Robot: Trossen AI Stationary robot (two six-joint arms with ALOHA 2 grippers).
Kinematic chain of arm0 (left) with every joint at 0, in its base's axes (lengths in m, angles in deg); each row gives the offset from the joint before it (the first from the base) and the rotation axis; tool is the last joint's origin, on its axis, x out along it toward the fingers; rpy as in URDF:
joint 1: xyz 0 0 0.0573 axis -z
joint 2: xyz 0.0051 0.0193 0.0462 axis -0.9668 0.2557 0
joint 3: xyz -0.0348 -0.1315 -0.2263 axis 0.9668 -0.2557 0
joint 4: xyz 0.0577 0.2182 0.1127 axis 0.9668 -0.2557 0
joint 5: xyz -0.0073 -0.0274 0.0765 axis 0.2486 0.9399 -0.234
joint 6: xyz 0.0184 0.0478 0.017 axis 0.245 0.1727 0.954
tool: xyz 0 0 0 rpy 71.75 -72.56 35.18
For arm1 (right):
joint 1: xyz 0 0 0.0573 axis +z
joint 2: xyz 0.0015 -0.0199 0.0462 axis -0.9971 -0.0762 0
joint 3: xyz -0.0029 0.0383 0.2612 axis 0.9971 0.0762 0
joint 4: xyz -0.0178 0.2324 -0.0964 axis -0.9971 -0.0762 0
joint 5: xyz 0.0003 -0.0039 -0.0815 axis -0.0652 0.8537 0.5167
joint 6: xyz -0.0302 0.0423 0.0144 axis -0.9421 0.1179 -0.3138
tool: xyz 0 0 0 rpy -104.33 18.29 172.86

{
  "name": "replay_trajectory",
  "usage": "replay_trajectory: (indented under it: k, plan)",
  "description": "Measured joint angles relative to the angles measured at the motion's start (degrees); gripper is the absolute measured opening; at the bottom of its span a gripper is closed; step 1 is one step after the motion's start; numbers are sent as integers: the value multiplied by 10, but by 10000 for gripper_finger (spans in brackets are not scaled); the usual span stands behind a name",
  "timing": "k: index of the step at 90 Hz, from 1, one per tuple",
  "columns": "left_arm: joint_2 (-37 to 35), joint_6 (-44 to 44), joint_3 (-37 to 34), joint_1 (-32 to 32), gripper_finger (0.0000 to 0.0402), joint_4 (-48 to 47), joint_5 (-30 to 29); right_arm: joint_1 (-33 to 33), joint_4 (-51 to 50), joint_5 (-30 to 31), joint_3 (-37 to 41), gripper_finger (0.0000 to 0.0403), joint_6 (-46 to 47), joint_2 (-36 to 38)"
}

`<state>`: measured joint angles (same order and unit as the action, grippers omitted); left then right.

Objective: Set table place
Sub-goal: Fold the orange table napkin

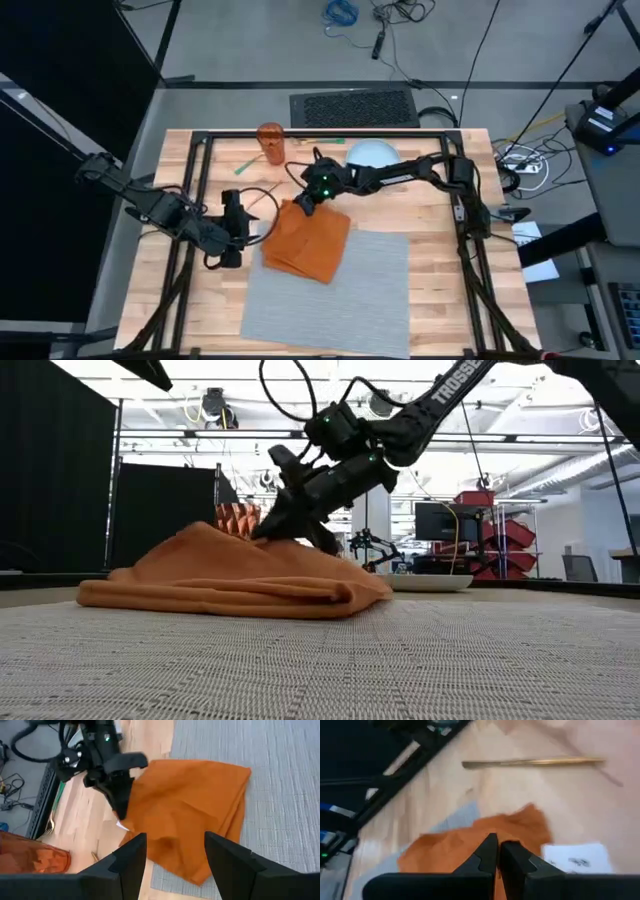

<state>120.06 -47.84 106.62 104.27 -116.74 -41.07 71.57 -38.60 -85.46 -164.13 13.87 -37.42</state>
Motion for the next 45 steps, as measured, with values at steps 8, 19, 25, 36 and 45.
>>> replay_trajectory:
  k: [8,19,25,36,45]
  plan:
    - [0,0,0,2,184,0,-2,-11,-2,-15,0,0,4,0]
    - [0,-1,0,3,184,0,-3,-11,-5,-55,0,5,3,0]
    - [0,-2,0,3,184,1,-3,-5,-14,-57,0,15,-7,1]
    - [0,-14,0,3,184,-1,-2,2,-56,-46,0,51,-31,16]
    - [0,-20,0,3,184,-2,6,1,-105,-10,0,89,-54,30]
